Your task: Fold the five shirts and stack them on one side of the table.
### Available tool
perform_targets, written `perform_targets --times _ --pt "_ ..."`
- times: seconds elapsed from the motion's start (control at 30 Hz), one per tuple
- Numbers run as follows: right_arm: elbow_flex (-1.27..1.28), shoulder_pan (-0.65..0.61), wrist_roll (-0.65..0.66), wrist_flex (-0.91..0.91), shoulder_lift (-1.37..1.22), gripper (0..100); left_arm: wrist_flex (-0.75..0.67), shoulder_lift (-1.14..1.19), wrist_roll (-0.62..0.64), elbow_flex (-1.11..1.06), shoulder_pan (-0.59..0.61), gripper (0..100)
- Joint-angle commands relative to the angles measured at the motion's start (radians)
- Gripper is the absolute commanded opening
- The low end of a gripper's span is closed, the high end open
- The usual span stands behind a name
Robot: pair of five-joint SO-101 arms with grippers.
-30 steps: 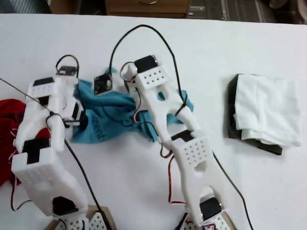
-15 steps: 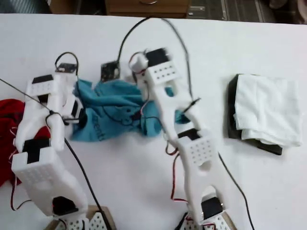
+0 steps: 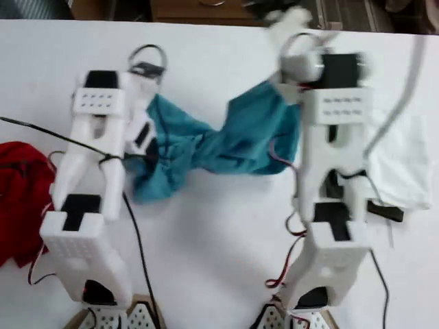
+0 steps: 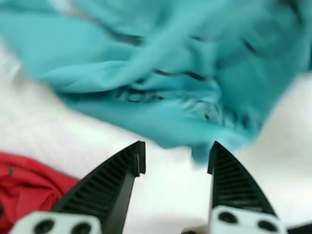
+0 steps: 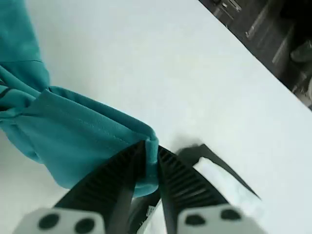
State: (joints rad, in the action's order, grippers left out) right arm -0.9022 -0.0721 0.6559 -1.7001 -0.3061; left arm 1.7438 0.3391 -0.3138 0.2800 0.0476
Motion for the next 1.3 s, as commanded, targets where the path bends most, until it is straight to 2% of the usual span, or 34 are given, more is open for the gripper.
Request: perform_targets --times 0.0,0.27,0.43,0.57,0.7,0.83,1.03,1.27 --pt "0.055 0.048 -0.018 0.001 0.065 2.0 0.037 -0.011 -0.026 0.024 -0.066 23" --pt "0.126 0.053 -0.021 0.077 0.039 2.0 0.041 -0.014 -0.025 -0.062 -0.132 23" --pt "0.126 0.077 -0.023 0.140 0.016 2.0 0.040 -0.014 -0.026 -0.260 -0.262 23" --pt "0.115 0.120 -0.020 0.251 -0.007 2.0 0.008 -0.003 -0.031 -0.329 -0.342 23" --pt "0.115 0.157 -0.020 0.308 -0.016 2.0 -0.084 -0.003 -0.031 -0.332 -0.293 23" --pt "0.120 0.160 -0.020 0.348 -0.016 2.0 -0.215 0.009 -0.092 -0.331 -0.166 23" --pt "0.124 0.154 -0.020 0.349 -0.041 2.0 -0.370 0.130 -0.098 -0.229 -0.006 23" --pt "0.115 0.153 -0.018 0.404 -0.143 2.0 -0.419 0.302 -0.089 0.010 0.028 23"
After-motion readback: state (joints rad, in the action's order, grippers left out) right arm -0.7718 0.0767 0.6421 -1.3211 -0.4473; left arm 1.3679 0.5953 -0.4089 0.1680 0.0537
